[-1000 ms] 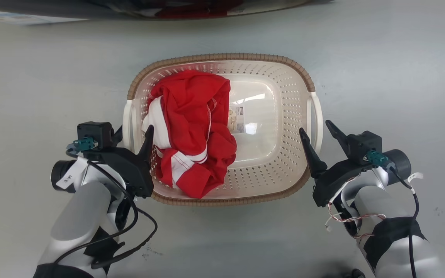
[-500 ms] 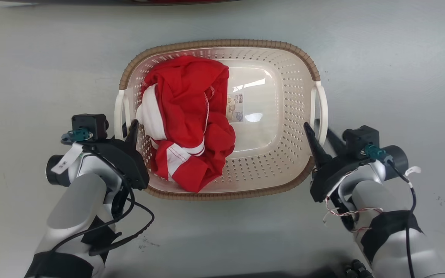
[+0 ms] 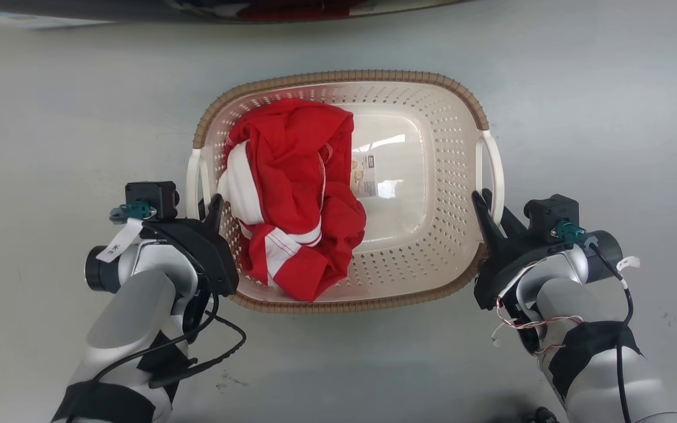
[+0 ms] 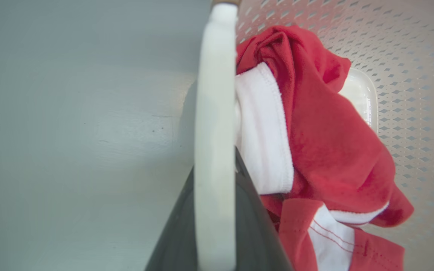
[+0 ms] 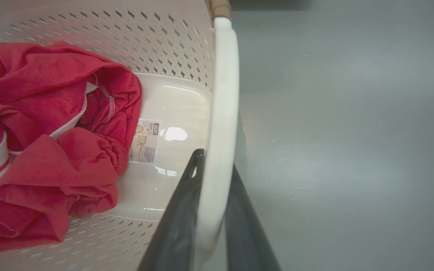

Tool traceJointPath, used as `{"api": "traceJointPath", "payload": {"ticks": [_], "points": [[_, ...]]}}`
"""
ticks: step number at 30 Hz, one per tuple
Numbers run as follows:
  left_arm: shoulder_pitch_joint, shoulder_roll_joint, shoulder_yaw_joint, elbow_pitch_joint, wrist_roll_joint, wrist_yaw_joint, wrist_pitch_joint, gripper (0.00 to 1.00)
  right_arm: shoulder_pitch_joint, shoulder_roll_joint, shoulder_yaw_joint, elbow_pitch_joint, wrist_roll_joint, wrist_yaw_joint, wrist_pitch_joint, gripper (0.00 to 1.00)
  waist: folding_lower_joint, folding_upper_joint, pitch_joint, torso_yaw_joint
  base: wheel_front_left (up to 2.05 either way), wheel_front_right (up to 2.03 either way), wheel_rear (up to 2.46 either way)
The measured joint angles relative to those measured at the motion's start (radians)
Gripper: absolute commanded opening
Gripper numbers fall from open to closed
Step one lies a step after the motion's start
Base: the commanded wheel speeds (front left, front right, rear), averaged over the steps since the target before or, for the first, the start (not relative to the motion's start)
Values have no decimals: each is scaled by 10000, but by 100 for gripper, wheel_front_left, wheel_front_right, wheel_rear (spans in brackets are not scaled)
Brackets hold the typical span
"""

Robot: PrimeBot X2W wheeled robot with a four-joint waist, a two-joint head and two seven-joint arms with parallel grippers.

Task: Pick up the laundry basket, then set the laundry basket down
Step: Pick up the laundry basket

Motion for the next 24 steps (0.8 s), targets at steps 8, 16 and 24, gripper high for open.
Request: {"api": "traceJointPath", "payload": {"ticks": [8,16,24], "points": [[-118,-184,-209,477,-153,-2,232,0,-118,10,134,792,69,104,2,0,-1,0,-590,88,0,0,0],[-137,-328,-405,974,-520,-63,1055,0,-271,10,330,1603,84,232,497,0,-1,0,-1390,190,0,0,0],[-29,-389,-495,1248,-1037,-63,2025,0,-265,109,456,2268,259,313,1108,0,-1,-1,-2389,281,0,0,0]]}}
